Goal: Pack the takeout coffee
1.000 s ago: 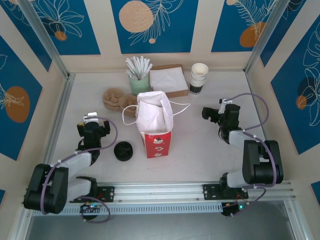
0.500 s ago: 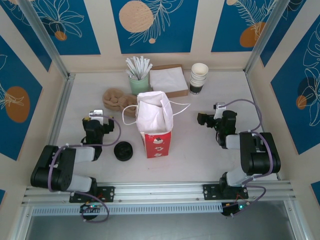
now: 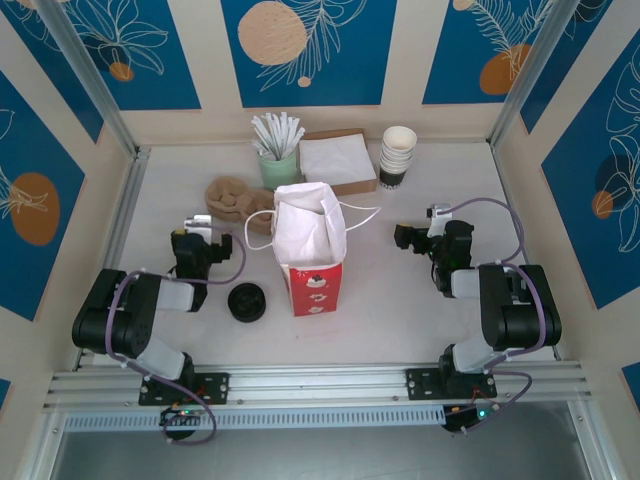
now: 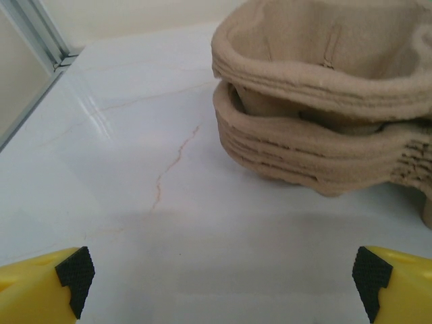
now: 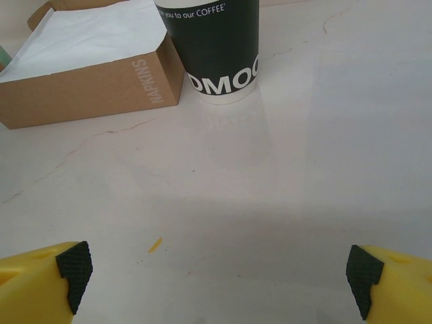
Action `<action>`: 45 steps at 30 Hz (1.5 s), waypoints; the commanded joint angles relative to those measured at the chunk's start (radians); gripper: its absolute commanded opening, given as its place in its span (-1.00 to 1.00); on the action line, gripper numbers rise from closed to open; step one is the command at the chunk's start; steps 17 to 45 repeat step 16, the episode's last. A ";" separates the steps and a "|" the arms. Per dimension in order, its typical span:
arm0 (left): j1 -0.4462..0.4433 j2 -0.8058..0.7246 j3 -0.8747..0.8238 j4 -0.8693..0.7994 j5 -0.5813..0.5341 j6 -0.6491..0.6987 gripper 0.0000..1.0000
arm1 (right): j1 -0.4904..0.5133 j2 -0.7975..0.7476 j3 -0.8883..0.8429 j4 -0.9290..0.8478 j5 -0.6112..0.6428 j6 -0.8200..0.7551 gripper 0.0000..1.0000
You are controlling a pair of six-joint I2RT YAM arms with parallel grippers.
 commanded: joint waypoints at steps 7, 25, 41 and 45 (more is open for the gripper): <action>0.021 -0.002 0.017 -0.001 0.011 -0.013 0.98 | 0.004 -0.001 0.008 0.039 0.005 -0.029 0.98; 0.022 -0.002 0.018 -0.005 0.014 -0.013 0.99 | 0.003 -0.001 0.007 0.039 0.005 -0.031 0.98; 0.022 -0.002 0.018 -0.005 0.014 -0.013 0.99 | 0.003 -0.001 0.007 0.039 0.005 -0.031 0.98; 0.022 -0.002 0.018 -0.005 0.014 -0.013 0.99 | 0.003 -0.001 0.007 0.039 0.005 -0.031 0.98</action>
